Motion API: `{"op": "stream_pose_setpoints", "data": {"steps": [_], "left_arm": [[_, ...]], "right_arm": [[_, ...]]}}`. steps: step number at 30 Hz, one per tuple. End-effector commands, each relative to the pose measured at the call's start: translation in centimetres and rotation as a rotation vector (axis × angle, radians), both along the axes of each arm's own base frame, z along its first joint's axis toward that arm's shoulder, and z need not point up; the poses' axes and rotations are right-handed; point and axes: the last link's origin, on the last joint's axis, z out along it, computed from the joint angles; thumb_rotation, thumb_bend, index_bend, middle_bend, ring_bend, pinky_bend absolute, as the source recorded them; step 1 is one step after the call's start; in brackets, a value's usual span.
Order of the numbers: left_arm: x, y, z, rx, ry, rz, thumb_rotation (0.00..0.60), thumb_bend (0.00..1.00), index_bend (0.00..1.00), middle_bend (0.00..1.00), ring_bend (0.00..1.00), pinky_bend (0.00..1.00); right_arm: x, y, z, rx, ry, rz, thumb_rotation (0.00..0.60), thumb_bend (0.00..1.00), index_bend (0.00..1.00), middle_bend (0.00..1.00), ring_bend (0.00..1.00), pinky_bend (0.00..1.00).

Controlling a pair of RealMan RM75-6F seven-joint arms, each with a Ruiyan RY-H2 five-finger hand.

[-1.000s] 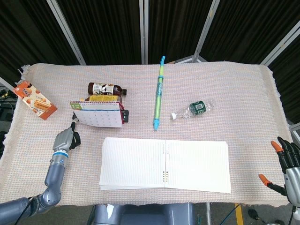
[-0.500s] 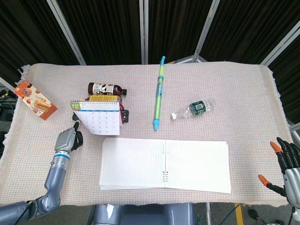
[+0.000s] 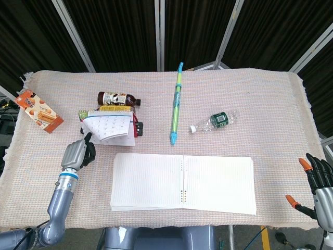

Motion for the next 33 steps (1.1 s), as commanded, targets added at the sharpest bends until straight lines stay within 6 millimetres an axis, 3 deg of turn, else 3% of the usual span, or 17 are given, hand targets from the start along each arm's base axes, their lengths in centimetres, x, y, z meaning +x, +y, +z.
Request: {"op": "stream_pose_setpoints", "data": {"steps": [1, 10, 23, 33], "left_arm": [[0.4, -0.2, 0.5, 0.010, 0.009, -0.013, 0.600, 0.94, 0.12, 0.64, 0.69, 0.61], [1.3, -0.5, 1.1, 0.024, -0.003, -0.036, 0.600, 0.97, 0.23, 0.64, 0.69, 0.61], [3.1, -0.6, 3.1, 0.180, 0.011, -0.173, 0.600, 0.97, 0.25, 0.64, 0.69, 0.61], [3.3, 1.0, 4.6, 0.318, 0.095, -0.233, 0.600, 0.96, 0.24, 0.58, 0.66, 0.58]], "right_arm": [[0.0, 0.0, 0.0, 0.000, 0.000, 0.001, 0.600, 0.07, 0.00, 0.00, 0.00, 0.00], [0.1, 0.1, 0.0, -0.001, 0.001, 0.003, 0.600, 0.07, 0.00, 0.00, 0.00, 0.00], [0.0, 0.0, -0.1, 0.002, 0.003, -0.001, 0.600, 0.07, 0.00, 0.00, 0.00, 0.00], [0.0, 0.0, -0.1, 0.008, -0.001, -0.003, 0.600, 0.07, 0.00, 0.00, 0.00, 0.00]]}}
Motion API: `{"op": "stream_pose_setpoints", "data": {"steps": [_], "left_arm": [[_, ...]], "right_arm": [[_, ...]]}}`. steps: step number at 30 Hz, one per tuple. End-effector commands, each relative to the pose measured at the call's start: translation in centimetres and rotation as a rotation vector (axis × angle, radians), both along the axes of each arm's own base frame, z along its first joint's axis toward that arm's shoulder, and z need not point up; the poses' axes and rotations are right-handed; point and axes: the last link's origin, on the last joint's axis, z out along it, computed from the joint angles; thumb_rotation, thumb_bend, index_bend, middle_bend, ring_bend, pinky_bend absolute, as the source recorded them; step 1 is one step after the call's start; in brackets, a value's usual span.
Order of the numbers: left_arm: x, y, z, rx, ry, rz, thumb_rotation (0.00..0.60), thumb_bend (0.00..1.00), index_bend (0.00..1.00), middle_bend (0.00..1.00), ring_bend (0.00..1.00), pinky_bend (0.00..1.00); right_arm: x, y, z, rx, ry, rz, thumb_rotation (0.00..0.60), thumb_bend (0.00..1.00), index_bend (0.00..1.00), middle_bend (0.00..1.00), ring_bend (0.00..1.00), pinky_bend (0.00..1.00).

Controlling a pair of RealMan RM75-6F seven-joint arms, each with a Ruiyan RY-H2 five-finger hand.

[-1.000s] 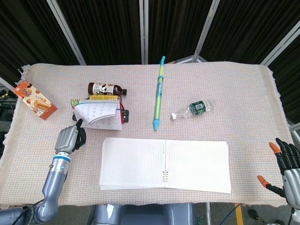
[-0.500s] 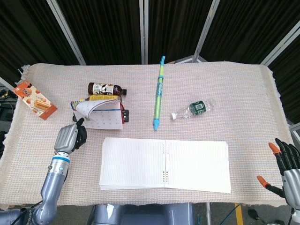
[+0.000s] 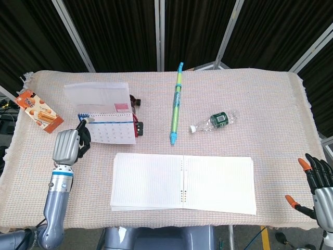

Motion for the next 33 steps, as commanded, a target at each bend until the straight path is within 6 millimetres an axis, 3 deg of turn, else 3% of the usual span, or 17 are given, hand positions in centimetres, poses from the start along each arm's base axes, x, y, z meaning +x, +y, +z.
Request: {"op": "stream_pose_setpoints", "data": {"steps": [1, 10, 13, 15, 17, 20, 24, 33], "left_arm": [[0.1, 0.8, 0.3, 0.036, 0.038, -0.005, 0.600, 0.96, 0.24, 0.57, 0.65, 0.58], [-0.2, 2.7, 0.4, 0.056, 0.118, 0.017, 0.600, 0.93, 0.21, 0.43, 0.52, 0.53], [-0.1, 3.6, 0.4, 0.062, 0.157, 0.017, 0.600, 0.86, 0.18, 0.34, 0.45, 0.49], [-0.1, 4.2, 0.3, 0.052, 0.198, 0.019, 0.600, 0.71, 0.12, 0.25, 0.37, 0.39], [-0.1, 4.8, 0.2, 0.014, 0.241, 0.034, 0.600, 0.45, 0.03, 0.08, 0.18, 0.20], [-0.3, 5.5, 0.1, -0.046, 0.296, 0.060, 0.600, 0.23, 0.00, 0.00, 0.01, 0.02], [-0.4, 6.5, 0.0, -0.116, 0.357, 0.096, 0.600, 0.14, 0.00, 0.00, 0.00, 0.00], [-0.3, 7.8, -0.8, -0.194, 0.381, 0.132, 0.600, 0.14, 0.00, 0.00, 0.00, 0.02]], "right_arm": [[0.0, 0.0, 0.0, 0.001, 0.001, -0.001, 0.600, 0.07, 0.00, 0.00, 0.00, 0.00], [-0.3, -0.1, 0.1, 0.001, 0.000, -0.016, 0.600, 0.07, 0.00, 0.00, 0.00, 0.00], [-0.4, -0.2, 0.0, 0.004, 0.003, -0.019, 0.600, 0.07, 0.00, 0.00, 0.00, 0.00], [-0.5, -0.3, -0.1, 0.006, 0.005, -0.025, 0.600, 0.07, 0.00, 0.00, 0.00, 0.00], [-0.6, -0.5, -0.2, 0.007, 0.005, -0.031, 0.600, 0.07, 0.00, 0.00, 0.00, 0.00], [-0.7, -0.6, -0.2, 0.007, 0.007, -0.034, 0.600, 0.07, 0.00, 0.00, 0.00, 0.00], [-0.8, -0.7, -0.3, 0.009, 0.011, -0.040, 0.600, 0.07, 0.00, 0.00, 0.00, 0.00], [-1.1, -1.0, -0.5, 0.013, 0.013, -0.049, 0.600, 0.07, 0.00, 0.00, 0.00, 0.00]]}}
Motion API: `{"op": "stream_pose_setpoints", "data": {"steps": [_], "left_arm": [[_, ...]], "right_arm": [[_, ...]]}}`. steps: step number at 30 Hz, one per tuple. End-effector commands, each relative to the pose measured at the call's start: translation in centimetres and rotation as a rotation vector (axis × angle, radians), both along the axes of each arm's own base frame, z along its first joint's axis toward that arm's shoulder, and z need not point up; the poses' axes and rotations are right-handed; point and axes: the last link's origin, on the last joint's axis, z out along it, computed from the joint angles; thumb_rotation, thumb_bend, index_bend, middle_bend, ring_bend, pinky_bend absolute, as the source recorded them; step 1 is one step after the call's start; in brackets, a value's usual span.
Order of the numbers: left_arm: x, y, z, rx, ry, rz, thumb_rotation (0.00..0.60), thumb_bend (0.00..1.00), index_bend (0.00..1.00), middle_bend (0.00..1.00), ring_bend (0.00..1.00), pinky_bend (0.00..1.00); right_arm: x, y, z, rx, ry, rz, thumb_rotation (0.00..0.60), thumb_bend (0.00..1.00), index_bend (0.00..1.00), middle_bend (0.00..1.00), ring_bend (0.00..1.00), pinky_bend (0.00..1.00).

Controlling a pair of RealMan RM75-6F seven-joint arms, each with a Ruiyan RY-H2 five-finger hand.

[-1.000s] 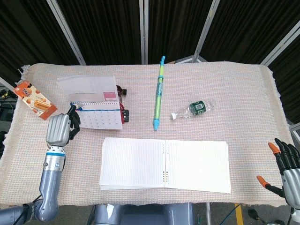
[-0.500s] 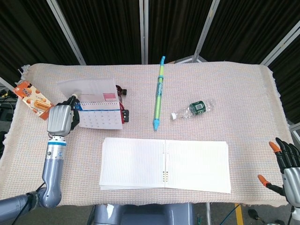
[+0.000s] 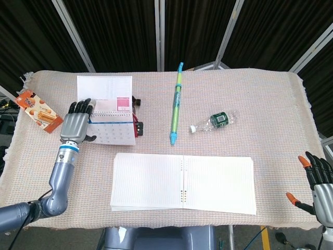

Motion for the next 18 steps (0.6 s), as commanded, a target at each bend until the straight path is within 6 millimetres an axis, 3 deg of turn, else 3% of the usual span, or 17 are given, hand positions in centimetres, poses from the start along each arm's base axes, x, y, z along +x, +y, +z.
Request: {"op": "stream_pose_setpoints", "data": {"steps": [1, 3, 11, 15, 18], "left_arm": [[-0.04, 0.41, -0.27, -0.018, 0.002, 0.012, 0.600, 0.14, 0.00, 0.00, 0.00, 0.03], [-0.12, 0.53, -0.43, -0.023, 0.005, 0.016, 0.600, 0.14, 0.00, 0.00, 0.02, 0.05], [-0.66, 0.80, -0.74, -0.044, -0.001, 0.033, 0.600, 0.15, 0.00, 0.00, 0.27, 0.21], [-0.63, 0.90, -0.47, -0.026, -0.016, 0.024, 0.600, 0.16, 0.00, 0.00, 0.29, 0.24], [-0.40, 0.89, 0.05, 0.016, -0.045, -0.001, 0.600, 0.16, 0.00, 0.00, 0.26, 0.19]], "right_arm": [[-0.03, -0.02, -0.03, 0.001, 0.000, -0.001, 0.600, 0.07, 0.00, 0.00, 0.00, 0.00], [-0.06, -0.03, -0.07, 0.002, 0.000, -0.002, 0.600, 0.07, 0.00, 0.00, 0.00, 0.00], [-0.06, -0.06, -0.20, 0.003, 0.004, -0.001, 0.600, 0.07, 0.00, 0.00, 0.00, 0.00], [-0.01, -0.02, -0.22, 0.001, 0.003, 0.003, 0.600, 0.07, 0.00, 0.00, 0.00, 0.00], [0.05, 0.03, -0.23, 0.000, 0.003, 0.008, 0.600, 0.07, 0.00, 0.00, 0.00, 0.00]]}}
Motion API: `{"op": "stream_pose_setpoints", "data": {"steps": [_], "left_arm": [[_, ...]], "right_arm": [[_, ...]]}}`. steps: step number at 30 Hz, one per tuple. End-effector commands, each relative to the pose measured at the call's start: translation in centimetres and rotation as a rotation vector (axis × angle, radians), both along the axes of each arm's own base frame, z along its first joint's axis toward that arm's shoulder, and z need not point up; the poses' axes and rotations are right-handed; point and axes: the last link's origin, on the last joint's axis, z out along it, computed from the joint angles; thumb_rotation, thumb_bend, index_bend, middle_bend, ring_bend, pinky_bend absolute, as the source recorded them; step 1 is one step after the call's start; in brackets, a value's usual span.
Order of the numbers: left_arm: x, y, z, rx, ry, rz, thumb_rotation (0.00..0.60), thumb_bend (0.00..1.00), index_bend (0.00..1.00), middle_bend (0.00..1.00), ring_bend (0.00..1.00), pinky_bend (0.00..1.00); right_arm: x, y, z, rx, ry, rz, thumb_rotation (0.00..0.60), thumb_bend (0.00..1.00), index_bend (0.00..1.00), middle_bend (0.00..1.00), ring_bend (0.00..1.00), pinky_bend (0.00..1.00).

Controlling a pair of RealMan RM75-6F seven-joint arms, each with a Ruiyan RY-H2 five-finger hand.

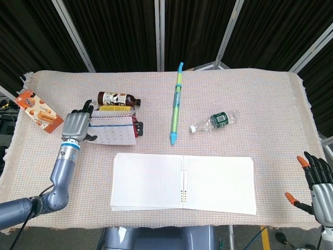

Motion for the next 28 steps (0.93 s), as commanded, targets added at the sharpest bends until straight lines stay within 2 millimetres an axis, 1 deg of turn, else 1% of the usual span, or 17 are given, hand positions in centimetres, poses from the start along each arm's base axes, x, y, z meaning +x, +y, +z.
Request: {"op": "stream_pose_setpoints", "data": {"steps": [1, 3, 5, 6, 7, 10, 13, 16, 19, 20, 21, 23, 25, 28], "left_arm": [[0.2, 0.0, 0.6, 0.049, -0.034, -0.030, 0.600, 0.16, 0.00, 0.00, 0.23, 0.15], [0.4, -0.1, 1.0, 0.081, -0.060, -0.056, 0.600, 0.16, 0.00, 0.00, 0.17, 0.10], [0.6, -0.3, 1.4, 0.108, -0.097, -0.082, 0.600, 0.16, 0.00, 0.00, 0.06, 0.03], [0.7, -0.4, 1.5, 0.117, -0.107, -0.092, 0.600, 0.16, 0.00, 0.00, 0.03, 0.01], [0.8, -0.7, 1.8, 0.128, -0.120, -0.106, 0.600, 0.16, 0.00, 0.00, 0.00, 0.00], [0.7, -2.2, 2.5, 0.152, -0.139, -0.162, 0.600, 0.15, 0.00, 0.00, 0.00, 0.00], [-0.3, -5.3, 3.1, 0.168, -0.130, -0.210, 0.600, 0.15, 0.00, 0.00, 0.00, 0.00], [-2.0, -9.0, 3.3, 0.169, -0.114, -0.218, 0.600, 0.14, 0.00, 0.00, 0.00, 0.00], [-3.3, -11.6, 3.4, 0.167, -0.102, -0.211, 0.600, 0.13, 0.00, 0.00, 0.00, 0.00], [-4.2, -13.1, 3.4, 0.162, -0.091, -0.199, 0.600, 0.13, 0.00, 0.00, 0.00, 0.00], [-5.2, -15.0, 3.5, 0.167, -0.079, -0.189, 0.600, 0.13, 0.00, 0.00, 0.00, 0.00], [-6.5, -17.3, 3.7, 0.189, -0.058, -0.183, 0.600, 0.13, 0.00, 0.00, 0.00, 0.00], [-7.5, -18.9, 3.6, 0.198, -0.018, -0.178, 0.600, 0.13, 0.00, 0.00, 0.00, 0.00], [-8.8, -20.7, 3.4, 0.210, 0.016, -0.173, 0.600, 0.13, 0.00, 0.00, 0.00, 0.00]], "right_arm": [[0.0, 0.0, 0.0, 0.000, -0.001, 0.002, 0.600, 0.07, 0.00, 0.00, 0.00, 0.00], [0.0, 0.1, 0.0, 0.000, -0.001, 0.004, 0.600, 0.07, 0.00, 0.00, 0.00, 0.00], [0.1, 0.1, 0.0, -0.002, -0.001, 0.007, 0.600, 0.07, 0.00, 0.00, 0.00, 0.00], [0.1, 0.1, 0.0, -0.002, -0.001, 0.007, 0.600, 0.07, 0.00, 0.00, 0.00, 0.00], [0.1, 0.2, 0.0, -0.003, 0.000, 0.009, 0.600, 0.07, 0.00, 0.00, 0.00, 0.00], [0.1, 0.2, 0.1, -0.006, 0.001, 0.010, 0.600, 0.07, 0.00, 0.00, 0.00, 0.00], [0.0, 0.2, 0.3, -0.013, 0.002, 0.005, 0.600, 0.07, 0.00, 0.00, 0.00, 0.00], [-0.2, 0.2, 0.5, -0.018, 0.003, -0.003, 0.600, 0.07, 0.00, 0.00, 0.00, 0.00], [-0.2, 0.2, 0.5, -0.021, 0.004, -0.008, 0.600, 0.07, 0.00, 0.00, 0.00, 0.00], [-0.2, 0.2, 0.5, -0.021, 0.004, -0.011, 0.600, 0.07, 0.00, 0.00, 0.00, 0.00], [-0.2, 0.2, 0.5, -0.019, 0.006, -0.011, 0.600, 0.07, 0.00, 0.00, 0.00, 0.00], [-0.1, 0.2, 0.4, -0.018, 0.007, -0.008, 0.600, 0.07, 0.00, 0.00, 0.00, 0.00], [0.1, 0.2, 0.3, -0.017, 0.009, -0.003, 0.600, 0.07, 0.00, 0.00, 0.00, 0.00], [0.4, 0.4, 0.3, -0.019, 0.010, 0.009, 0.600, 0.07, 0.00, 0.00, 0.00, 0.00]]}}
